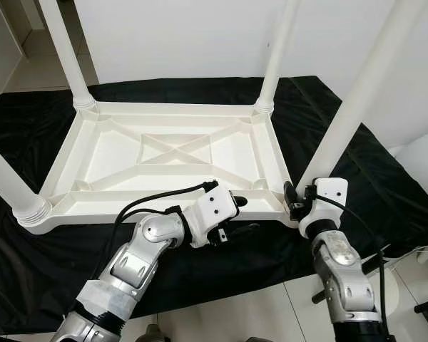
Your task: Building children table
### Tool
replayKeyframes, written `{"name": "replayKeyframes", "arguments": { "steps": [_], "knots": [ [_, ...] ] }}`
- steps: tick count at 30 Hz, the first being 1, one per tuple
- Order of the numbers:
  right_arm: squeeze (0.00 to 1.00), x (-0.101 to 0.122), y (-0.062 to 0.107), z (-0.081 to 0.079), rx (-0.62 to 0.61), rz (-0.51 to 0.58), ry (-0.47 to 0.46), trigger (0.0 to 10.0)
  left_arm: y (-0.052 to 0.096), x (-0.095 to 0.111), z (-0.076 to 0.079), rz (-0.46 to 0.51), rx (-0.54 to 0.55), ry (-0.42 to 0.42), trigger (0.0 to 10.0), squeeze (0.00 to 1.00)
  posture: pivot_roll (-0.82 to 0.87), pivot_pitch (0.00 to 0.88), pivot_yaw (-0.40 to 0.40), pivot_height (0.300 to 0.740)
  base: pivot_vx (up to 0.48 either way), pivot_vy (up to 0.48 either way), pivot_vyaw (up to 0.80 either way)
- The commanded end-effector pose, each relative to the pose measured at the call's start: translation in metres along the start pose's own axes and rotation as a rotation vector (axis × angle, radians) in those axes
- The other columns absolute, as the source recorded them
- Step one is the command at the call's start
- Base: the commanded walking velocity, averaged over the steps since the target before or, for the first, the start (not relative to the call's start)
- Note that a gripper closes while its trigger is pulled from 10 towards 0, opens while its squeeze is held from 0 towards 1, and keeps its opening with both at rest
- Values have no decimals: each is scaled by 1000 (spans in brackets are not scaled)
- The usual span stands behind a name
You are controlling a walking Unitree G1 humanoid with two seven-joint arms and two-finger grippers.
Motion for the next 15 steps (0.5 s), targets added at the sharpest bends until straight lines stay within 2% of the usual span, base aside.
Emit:
{"name": "replayKeyframes", "arguments": {
  "steps": [1, 2, 4, 6, 8, 13, 14, 15],
  "knots": [
    [0, -14, 7, 1, -89, -82, 6, 10000, 0, -3, 2, -14, 3, -3, 10000, 0, 10, 8, -32, 740, 0, 0, 0],
    [0, -14, 7, 1, -89, -82, 6, 10000, 0, -3, 2, -14, 3, -3, 10000, 0, 10, 8, -32, 740, 0, 0, 0],
    [0, -12, 11, -3, -194, -97, -8, 10000, 0, -3, 0, -14, 8, -4, 10000, 0, 10, 8, -32, 740, 0, 0, 0],
    [0, -12, 11, -3, -194, -97, -8, 10000, 0, -3, 0, -14, 8, -4, 10000, 0, 10, 8, -32, 740, 0, 0, 0],
    [0, -9, 12, -7, -288, -107, -53, 10000, 0, -3, -2, -12, 17, -5, 10000, 0, 12, 4, -43, 740, 0, 0, 0],
    [0, -3, 8, -9, -275, -80, -72, 10000, 0, -3, -1, -9, 23, -1, 10000, 0, 7, 0, -44, 740, 0, 0, 0],
    [478, -4, 9, -7, -267, -82, -74, 10000, 0, -3, 0, -9, 20, -2, 10000, 0, 8, 0, -51, 740, 0, 0, 0],
    [478, -5, 10, -7, -265, -85, -74, 10000, 0, -3, 0, -9, 19, -2, 10000, 0, 8, 0, -51, 740, 0, 0, 0]
  ]
}}
Point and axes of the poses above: a point about 5 cm out from each wrist's last joint towards the gripper, its own y axis pointing back from the gripper into the wrist, its own x axis along the axis of the wrist's last joint, z = x × y, the point moved 3 cm from there along -y, pointing out of the wrist towards the gripper, and after that the axes turned 9 degrees about y, right-handed, at the moved point
